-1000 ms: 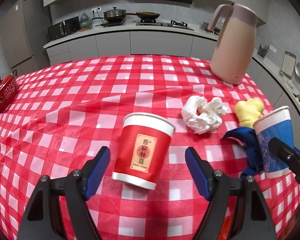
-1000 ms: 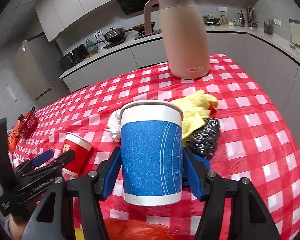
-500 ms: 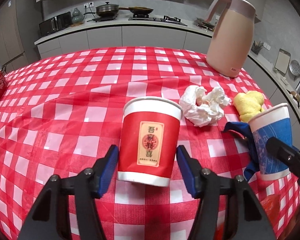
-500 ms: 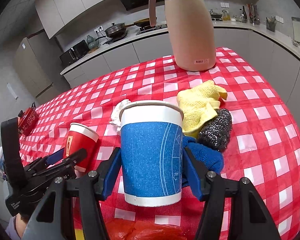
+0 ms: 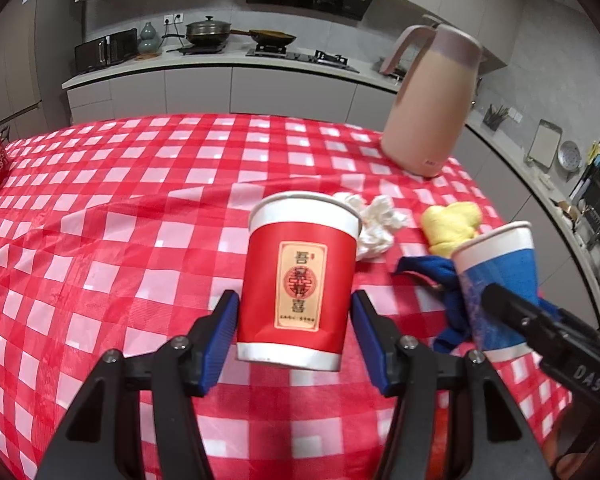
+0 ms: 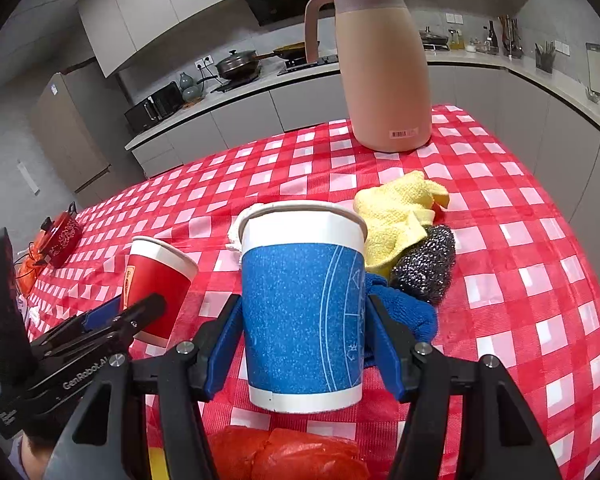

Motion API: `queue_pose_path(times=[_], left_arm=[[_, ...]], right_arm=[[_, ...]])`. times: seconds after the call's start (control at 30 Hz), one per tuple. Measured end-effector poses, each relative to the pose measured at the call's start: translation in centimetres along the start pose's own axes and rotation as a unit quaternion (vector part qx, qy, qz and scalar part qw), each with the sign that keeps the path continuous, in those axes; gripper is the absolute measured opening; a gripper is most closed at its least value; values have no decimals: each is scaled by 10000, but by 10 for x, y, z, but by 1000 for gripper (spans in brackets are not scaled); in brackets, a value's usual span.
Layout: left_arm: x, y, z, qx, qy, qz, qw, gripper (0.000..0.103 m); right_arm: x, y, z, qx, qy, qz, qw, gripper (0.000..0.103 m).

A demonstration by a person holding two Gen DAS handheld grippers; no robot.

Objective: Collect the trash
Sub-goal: 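Carry both cups over the black bin and open both tools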

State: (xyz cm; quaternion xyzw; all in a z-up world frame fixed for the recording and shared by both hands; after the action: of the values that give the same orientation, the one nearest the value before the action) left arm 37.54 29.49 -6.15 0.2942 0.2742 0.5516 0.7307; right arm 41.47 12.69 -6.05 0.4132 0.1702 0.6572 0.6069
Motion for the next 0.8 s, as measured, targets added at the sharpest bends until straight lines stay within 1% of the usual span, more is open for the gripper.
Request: queue_pose_path(times=[0.23,0.4,0.6,0.8], left_arm=[[-25,20,2,-203,-69,-224,9995,58],[-53,27,-1,-261,-101,-329,9991,58],[-96,37,-4,-321,-146,-353,9988,58],[-157,43,-6,-383,-294,-451,9978,58]], right_arm=[[-10,20,-1,-113,-3,18,9999,63],[-26,37,-1,-188,7,45,9998,63],[-65,58,0,-234,-54,105,9997,63],[-114,86,3,-326,-161,140,9992,63]])
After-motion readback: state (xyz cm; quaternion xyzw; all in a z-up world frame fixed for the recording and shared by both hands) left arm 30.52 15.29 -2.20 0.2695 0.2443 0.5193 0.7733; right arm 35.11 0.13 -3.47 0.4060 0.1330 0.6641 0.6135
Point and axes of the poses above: each gripper's, at about its wrist camera, not at the fingertips, and y roughly against the way its jaws point, x to its left, z to its top, the point moved 3 cm from there along -y, roughly the way its jaws point, and after that the axes turned 9 degrees about -y, right-handed, at the moved point
